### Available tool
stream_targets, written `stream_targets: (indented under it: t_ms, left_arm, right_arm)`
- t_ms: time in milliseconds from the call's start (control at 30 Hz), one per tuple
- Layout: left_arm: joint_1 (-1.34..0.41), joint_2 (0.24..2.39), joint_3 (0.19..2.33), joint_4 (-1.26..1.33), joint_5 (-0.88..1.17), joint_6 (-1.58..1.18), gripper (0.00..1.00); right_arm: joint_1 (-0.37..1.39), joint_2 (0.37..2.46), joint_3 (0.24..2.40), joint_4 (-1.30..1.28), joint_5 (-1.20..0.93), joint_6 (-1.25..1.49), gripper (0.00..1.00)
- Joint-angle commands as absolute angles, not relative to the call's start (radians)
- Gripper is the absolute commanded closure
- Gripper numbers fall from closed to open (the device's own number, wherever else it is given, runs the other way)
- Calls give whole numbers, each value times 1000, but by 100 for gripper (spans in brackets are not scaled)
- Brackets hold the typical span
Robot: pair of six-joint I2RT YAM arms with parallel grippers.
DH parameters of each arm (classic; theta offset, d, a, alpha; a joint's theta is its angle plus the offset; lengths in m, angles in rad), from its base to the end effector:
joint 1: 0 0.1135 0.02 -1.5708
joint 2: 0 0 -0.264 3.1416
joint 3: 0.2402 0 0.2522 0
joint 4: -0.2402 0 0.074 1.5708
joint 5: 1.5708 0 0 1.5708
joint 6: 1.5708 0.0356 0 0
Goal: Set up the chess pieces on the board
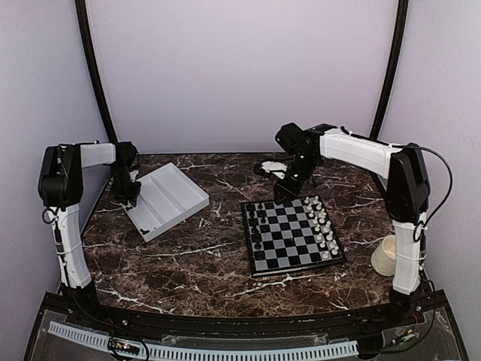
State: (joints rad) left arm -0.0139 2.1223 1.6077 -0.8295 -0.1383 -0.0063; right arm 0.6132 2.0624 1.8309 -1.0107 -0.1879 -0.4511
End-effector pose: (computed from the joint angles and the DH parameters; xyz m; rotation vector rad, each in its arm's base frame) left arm 0.4257 -0.0010 0.1636 -0.0119 2.9073 0.1980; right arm 0.3494 0.2540 0.2453 -1.4658 2.4028 0.3021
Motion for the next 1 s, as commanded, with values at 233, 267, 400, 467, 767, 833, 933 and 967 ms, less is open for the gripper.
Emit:
stream_targets:
  t_ms: [233,267,400,467,767,833,933,967]
  left_arm:
    - [-100,2053,1569,-969,-129,13,63]
    - [-105,2052,1562,-985,-127,7,63]
    - [-139,2050,1526,-1029,-125,-35,63]
    - [-148,2046,1507,-1033,-138,-48,64]
    - [-155,2024,1445,-1065,-164,-136,68]
    - [-155,2021,1437,-1070,-159,-174,68]
    - [-155,2019,1429,-1033,-144,-201,69]
    - [-155,2020,1431,-1023,-144,-211,69]
  right_arm:
    - [607,2066,1835,-1002,-218,-450,69]
    - [607,2066,1835,-1003,-219,-449,70]
    - [607,2072,1833,-1001,-228,-450,70]
    - [607,2073,1835,-1002,-232,-448,69]
    - [608,2074,1840,-1008,-238,-446,69]
    - [607,2075,1838,-1008,-239,-446,69]
    - [609,2080,1846,-1009,-245,-445,69]
    - [608,2084,1851,-1011,-246,-446,69]
